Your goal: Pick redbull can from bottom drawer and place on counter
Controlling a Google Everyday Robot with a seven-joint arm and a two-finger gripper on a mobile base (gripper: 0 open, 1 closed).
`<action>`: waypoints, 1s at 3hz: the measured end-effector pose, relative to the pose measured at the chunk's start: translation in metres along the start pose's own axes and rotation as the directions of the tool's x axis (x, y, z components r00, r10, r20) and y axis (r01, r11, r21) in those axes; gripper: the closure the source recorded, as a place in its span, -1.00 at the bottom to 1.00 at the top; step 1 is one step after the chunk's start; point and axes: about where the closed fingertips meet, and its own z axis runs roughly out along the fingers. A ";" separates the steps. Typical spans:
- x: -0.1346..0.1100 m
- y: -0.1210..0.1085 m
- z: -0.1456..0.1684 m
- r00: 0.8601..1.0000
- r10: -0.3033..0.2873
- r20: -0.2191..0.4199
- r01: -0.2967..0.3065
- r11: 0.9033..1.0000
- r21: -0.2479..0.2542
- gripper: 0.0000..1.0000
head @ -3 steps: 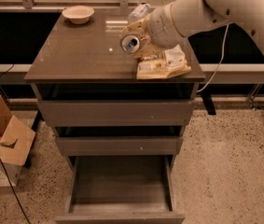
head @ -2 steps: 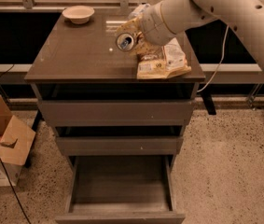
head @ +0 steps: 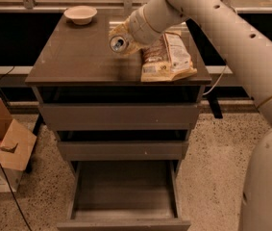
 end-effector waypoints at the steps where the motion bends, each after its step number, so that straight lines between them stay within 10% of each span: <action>1: 0.009 -0.005 0.018 1.000 0.005 -0.002 -0.006 1.000 -0.007 1.00; 3: 0.034 -0.006 0.044 0.997 0.074 0.008 -0.075 0.997 0.025 0.17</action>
Offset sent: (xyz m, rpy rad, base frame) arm 0.0559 0.0071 -0.0269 0.0555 0.0094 -0.0723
